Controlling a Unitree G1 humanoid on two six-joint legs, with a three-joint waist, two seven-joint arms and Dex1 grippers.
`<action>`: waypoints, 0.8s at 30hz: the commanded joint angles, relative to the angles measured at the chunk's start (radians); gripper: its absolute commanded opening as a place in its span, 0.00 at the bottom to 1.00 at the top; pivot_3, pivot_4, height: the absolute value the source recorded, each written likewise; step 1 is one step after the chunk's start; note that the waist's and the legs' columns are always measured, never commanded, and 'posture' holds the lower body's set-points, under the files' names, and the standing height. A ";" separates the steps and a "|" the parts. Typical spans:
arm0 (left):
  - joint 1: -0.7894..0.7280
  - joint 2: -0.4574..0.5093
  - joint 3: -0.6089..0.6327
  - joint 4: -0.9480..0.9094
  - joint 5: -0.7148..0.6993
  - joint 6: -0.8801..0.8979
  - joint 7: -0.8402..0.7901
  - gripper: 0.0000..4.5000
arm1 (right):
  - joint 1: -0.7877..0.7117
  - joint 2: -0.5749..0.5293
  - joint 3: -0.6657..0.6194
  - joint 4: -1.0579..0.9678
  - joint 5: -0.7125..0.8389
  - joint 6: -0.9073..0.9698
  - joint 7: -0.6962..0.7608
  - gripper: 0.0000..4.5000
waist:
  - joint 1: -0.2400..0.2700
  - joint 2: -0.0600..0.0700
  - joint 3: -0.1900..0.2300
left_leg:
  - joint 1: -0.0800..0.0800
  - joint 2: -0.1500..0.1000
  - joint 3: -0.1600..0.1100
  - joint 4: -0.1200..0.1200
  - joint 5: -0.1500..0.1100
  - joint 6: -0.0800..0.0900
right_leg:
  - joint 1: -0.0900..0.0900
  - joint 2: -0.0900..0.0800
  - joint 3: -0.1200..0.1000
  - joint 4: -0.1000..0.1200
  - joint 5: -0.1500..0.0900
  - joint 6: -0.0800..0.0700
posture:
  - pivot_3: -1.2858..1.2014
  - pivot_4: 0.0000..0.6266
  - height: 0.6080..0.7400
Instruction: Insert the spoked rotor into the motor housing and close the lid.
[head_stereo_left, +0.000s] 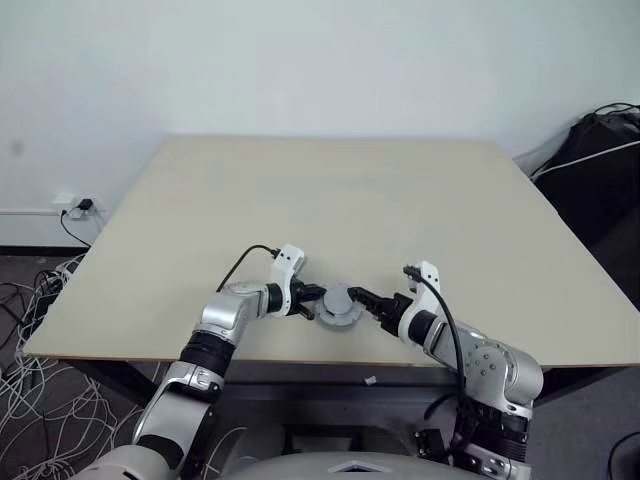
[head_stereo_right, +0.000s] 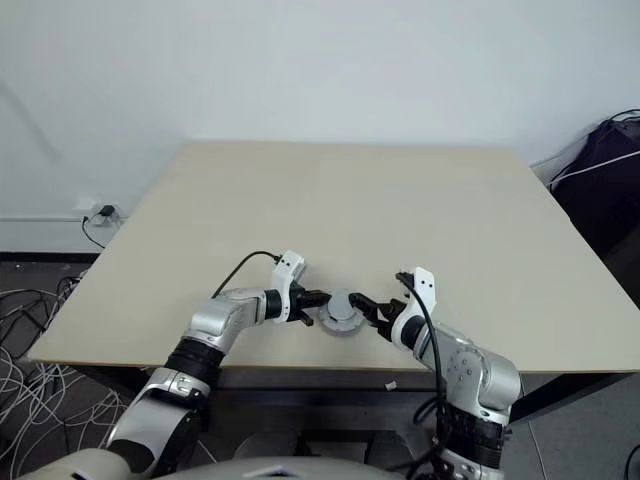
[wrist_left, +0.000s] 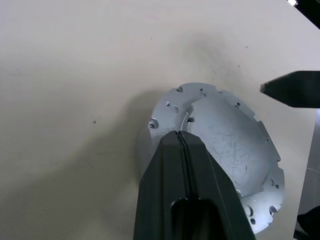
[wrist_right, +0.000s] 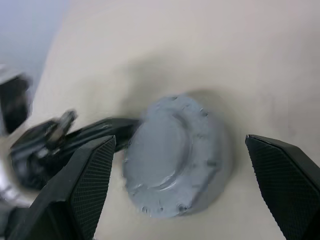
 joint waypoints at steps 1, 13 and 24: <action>-0.001 -0.007 -0.035 0.015 0.009 0.011 -0.018 0.00 | -0.032 0.050 -0.039 0.024 0.024 0.034 -0.057 0.99 | -0.002 0.001 0.000 | 0.000 0.000 0.000 -0.001 0.000 0.000 | 0.000 0.000 0.000 0.000 0.000 0.000 | 0.52 0.00 1.00; 0.005 -0.004 -0.033 0.010 0.009 0.010 -0.019 0.00 | -0.040 0.093 -0.026 0.114 0.077 0.053 -0.081 0.99 | -0.006 0.003 0.000 | 0.000 -0.001 0.000 -0.002 0.000 0.000 | 0.000 0.000 0.000 0.000 -0.001 -0.001 | 0.52 0.00 1.00; 0.006 -0.003 -0.032 0.011 0.009 0.007 -0.017 0.00 | -0.070 0.132 -0.050 0.179 0.181 0.059 -0.124 0.99 | -0.007 0.003 0.000 | 0.001 -0.001 0.000 -0.001 0.002 0.003 | 0.000 0.001 -0.002 0.001 -0.001 -0.001 | 0.52 0.00 1.00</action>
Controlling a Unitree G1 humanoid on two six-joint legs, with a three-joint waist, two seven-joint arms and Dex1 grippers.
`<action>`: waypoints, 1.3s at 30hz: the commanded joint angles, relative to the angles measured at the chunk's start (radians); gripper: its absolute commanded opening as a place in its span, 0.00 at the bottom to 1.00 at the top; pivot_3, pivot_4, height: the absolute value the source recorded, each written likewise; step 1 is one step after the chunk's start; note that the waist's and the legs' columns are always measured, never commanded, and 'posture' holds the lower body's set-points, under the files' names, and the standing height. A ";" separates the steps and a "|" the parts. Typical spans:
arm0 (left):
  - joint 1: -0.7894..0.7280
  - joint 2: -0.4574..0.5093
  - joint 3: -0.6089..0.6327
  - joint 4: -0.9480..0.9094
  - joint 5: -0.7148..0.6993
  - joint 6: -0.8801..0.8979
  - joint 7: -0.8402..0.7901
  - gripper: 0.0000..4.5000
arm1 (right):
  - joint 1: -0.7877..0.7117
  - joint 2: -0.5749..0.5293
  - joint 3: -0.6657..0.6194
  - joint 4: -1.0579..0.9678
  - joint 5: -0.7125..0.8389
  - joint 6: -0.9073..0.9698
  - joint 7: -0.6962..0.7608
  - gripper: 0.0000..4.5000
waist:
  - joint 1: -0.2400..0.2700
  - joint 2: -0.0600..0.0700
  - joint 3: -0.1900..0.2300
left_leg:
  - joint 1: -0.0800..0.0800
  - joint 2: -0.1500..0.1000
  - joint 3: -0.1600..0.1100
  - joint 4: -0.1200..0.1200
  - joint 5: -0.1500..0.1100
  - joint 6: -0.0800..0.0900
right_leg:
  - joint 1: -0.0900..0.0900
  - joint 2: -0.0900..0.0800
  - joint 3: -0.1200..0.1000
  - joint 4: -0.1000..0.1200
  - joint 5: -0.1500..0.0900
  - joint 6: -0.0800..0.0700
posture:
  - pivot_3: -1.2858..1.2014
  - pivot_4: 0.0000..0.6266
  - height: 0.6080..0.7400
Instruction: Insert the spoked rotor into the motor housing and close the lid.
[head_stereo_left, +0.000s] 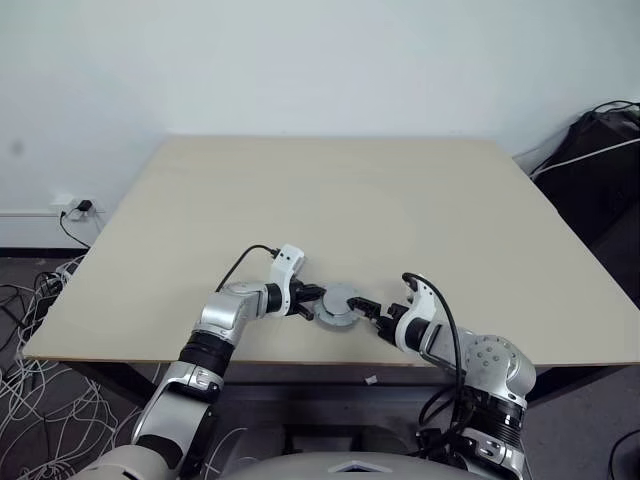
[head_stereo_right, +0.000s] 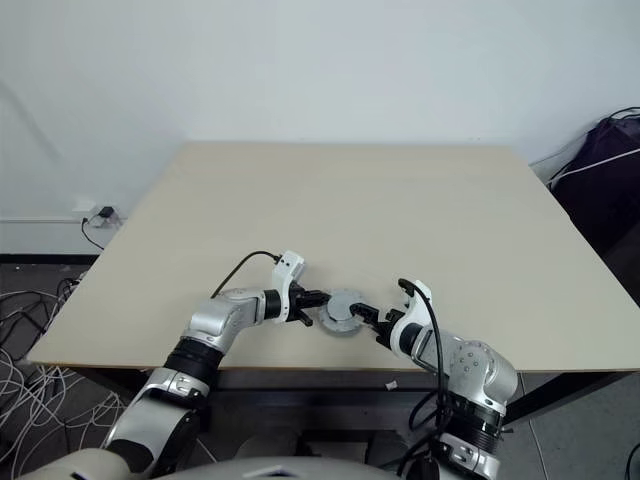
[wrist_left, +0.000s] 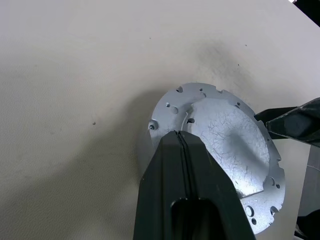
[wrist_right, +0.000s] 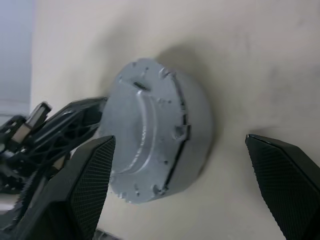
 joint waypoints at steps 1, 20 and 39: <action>0.006 -0.008 -0.032 0.012 0.009 0.010 -0.010 0.00 | -0.041 0.118 -0.002 0.015 0.050 -0.006 -0.017 0.99 | 0.000 0.000 0.000 | 0.000 0.000 0.000 0.000 0.000 0.000 | 0.000 0.000 0.000 0.000 0.000 0.000 | 0.52 0.00 1.00; 0.028 0.015 -0.015 -0.013 0.004 0.011 -0.008 0.00 | -0.068 0.166 0.013 0.131 0.219 -0.048 -0.031 0.99 | -0.027 0.001 0.001 | 0.003 0.001 0.000 0.000 -0.001 -0.002 | 0.002 0.001 0.001 0.001 0.001 0.001 | 0.52 0.00 1.00; 0.062 0.022 0.018 -0.038 0.005 0.013 0.006 0.00 | -0.072 0.119 0.058 0.190 0.249 -0.026 -0.033 0.99 | -0.050 0.003 0.003 | 0.003 0.003 0.000 -0.001 -0.001 -0.004 | 0.001 0.002 0.004 0.001 0.000 0.001 | 0.52 0.00 1.00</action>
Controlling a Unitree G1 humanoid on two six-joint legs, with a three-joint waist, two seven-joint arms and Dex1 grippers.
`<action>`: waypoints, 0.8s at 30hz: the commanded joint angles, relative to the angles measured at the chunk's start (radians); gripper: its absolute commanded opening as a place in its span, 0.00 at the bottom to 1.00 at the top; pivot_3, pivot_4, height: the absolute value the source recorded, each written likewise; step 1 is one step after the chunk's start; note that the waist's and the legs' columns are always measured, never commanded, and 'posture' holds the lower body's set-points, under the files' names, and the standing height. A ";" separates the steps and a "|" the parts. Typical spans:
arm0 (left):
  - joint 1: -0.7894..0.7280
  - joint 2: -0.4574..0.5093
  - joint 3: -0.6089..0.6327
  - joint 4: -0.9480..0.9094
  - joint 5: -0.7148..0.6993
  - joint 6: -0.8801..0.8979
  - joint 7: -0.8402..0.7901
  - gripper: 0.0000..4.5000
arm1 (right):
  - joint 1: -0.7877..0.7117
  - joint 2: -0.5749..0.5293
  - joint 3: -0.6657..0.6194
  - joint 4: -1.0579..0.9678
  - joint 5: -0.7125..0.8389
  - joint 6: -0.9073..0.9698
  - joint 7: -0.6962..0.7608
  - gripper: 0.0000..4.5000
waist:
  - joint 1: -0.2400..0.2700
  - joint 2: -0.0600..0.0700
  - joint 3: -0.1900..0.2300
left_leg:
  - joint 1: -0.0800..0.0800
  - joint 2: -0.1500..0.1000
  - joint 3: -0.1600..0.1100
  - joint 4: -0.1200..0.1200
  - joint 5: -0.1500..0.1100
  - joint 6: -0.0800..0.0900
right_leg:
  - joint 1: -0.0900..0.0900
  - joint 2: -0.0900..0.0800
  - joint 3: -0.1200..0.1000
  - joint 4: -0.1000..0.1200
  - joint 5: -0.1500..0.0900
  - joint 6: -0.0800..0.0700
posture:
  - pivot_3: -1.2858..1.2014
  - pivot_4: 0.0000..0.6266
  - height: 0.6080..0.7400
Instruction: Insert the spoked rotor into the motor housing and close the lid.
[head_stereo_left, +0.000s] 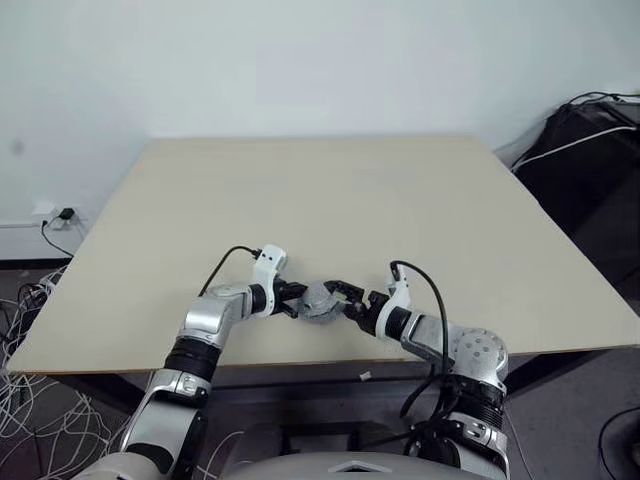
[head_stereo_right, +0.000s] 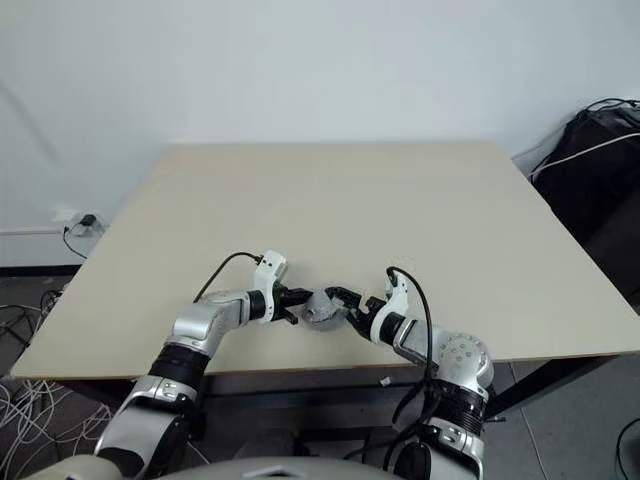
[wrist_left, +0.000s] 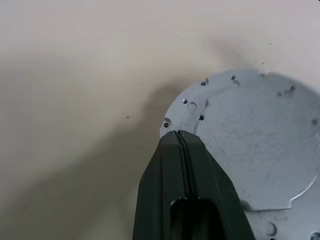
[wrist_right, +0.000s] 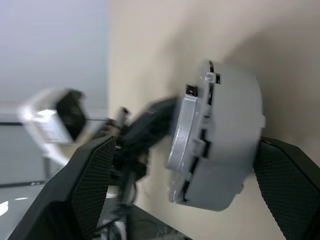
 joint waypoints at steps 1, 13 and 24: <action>0.015 -0.017 -0.037 0.002 -0.009 0.018 -0.021 0.00 | -0.009 0.077 0.087 0.015 0.009 -0.008 0.018 0.99 | -0.003 0.000 0.000 | 0.000 0.000 0.000 0.000 0.000 0.000 | 0.000 0.000 0.000 0.000 0.000 0.000 | 0.52 0.00 1.00; 0.024 -0.020 -0.034 -0.008 -0.010 0.020 -0.012 0.00 | -0.044 0.110 0.047 0.032 0.100 -0.070 0.068 0.99 | -0.001 0.000 0.000 | -0.001 0.000 0.000 -0.001 0.000 0.000 | -0.001 0.000 0.000 0.000 0.000 0.000 | 0.52 0.00 1.00; 0.030 -0.025 -0.029 -0.006 -0.006 0.017 -0.010 0.00 | -0.022 0.074 0.107 0.032 0.063 -0.035 0.027 0.58 | 0.001 0.001 0.001 | -0.003 0.000 0.000 -0.002 0.000 -0.001 | -0.003 -0.001 0.000 0.000 0.000 0.000 | 0.52 0.00 1.00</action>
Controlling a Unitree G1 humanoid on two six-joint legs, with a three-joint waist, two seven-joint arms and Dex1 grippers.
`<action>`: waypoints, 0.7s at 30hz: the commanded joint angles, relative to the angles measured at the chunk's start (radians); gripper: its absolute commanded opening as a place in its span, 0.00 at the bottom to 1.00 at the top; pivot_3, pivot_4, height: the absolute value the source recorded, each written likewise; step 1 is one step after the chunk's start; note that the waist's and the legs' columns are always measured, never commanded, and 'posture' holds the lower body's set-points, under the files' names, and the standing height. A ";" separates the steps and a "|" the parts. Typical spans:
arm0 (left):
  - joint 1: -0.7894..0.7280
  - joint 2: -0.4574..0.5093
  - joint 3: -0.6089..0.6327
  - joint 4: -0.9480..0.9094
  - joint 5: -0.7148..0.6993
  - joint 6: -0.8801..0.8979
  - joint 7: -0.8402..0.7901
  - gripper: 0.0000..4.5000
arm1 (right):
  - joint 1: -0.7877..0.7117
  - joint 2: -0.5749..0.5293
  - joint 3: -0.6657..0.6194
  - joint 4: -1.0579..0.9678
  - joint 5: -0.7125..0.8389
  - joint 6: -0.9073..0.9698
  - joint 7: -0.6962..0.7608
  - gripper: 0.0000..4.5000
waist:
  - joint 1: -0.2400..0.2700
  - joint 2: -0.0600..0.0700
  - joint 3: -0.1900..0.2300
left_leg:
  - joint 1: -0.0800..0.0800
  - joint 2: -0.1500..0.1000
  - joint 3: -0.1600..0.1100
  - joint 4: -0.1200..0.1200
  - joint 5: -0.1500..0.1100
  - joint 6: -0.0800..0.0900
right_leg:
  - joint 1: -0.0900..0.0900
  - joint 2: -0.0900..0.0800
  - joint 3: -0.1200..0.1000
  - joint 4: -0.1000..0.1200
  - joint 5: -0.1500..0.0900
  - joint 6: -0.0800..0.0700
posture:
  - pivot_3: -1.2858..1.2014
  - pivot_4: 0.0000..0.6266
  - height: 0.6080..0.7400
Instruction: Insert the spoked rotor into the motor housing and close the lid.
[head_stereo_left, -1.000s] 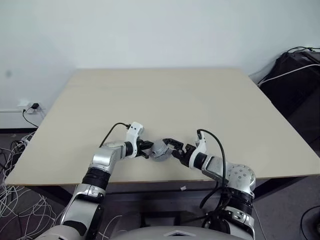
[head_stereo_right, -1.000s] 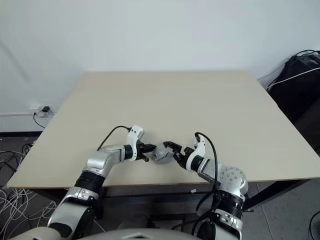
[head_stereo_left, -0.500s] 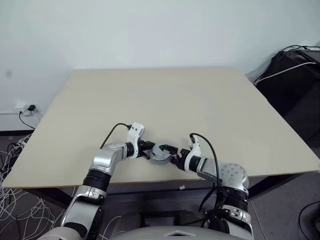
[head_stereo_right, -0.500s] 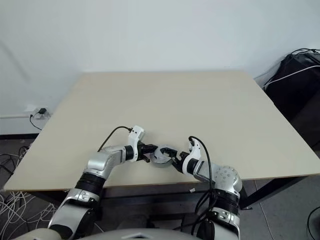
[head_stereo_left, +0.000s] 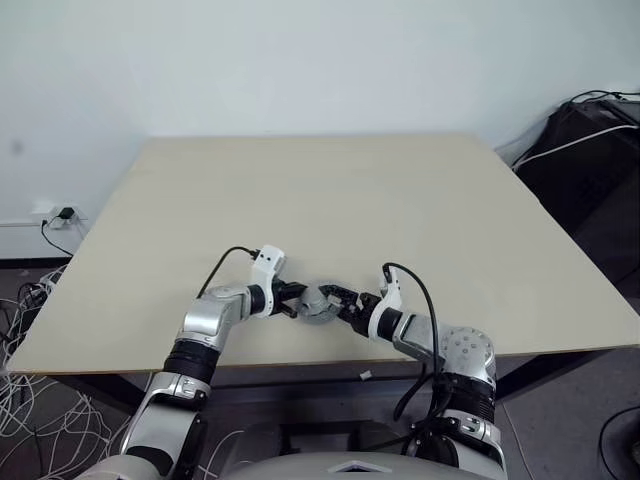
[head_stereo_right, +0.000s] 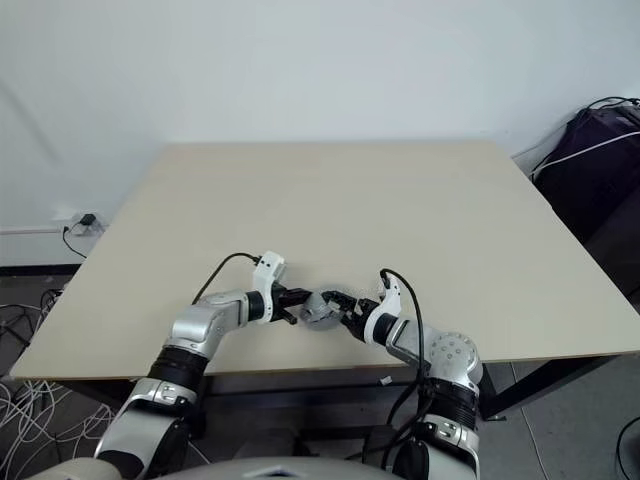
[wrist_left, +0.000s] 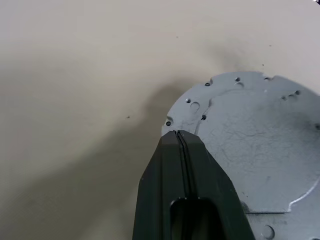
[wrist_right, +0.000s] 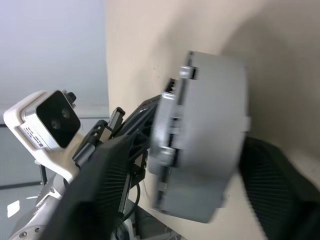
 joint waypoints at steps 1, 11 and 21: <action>0.018 -0.027 -0.047 0.008 -0.008 0.016 -0.016 0.00 | -0.007 0.068 0.080 -0.039 0.035 0.031 0.020 0.51 | 0.000 0.000 0.000 | 0.000 0.000 0.000 0.000 0.000 0.000 | 0.000 0.000 0.000 0.000 0.000 0.000 | 0.52 0.00 1.00; 0.047 -0.051 -0.015 -0.040 -0.029 0.016 0.001 0.00 | 0.012 0.049 0.091 -0.039 0.000 0.040 0.012 0.46 | -0.001 0.000 0.000 | 0.000 0.000 0.000 0.000 0.000 0.000 | 0.000 0.000 0.000 0.000 0.000 0.000 | 0.52 0.00 1.00; 0.133 -0.082 0.065 -0.214 -0.103 0.030 0.050 0.00 | 0.020 0.021 0.067 -0.070 0.017 0.011 0.042 0.45 | -0.002 0.000 0.000 | -0.001 0.000 0.000 0.000 0.000 0.000 | -0.002 0.000 0.000 0.000 0.000 0.000 | 0.52 0.00 1.00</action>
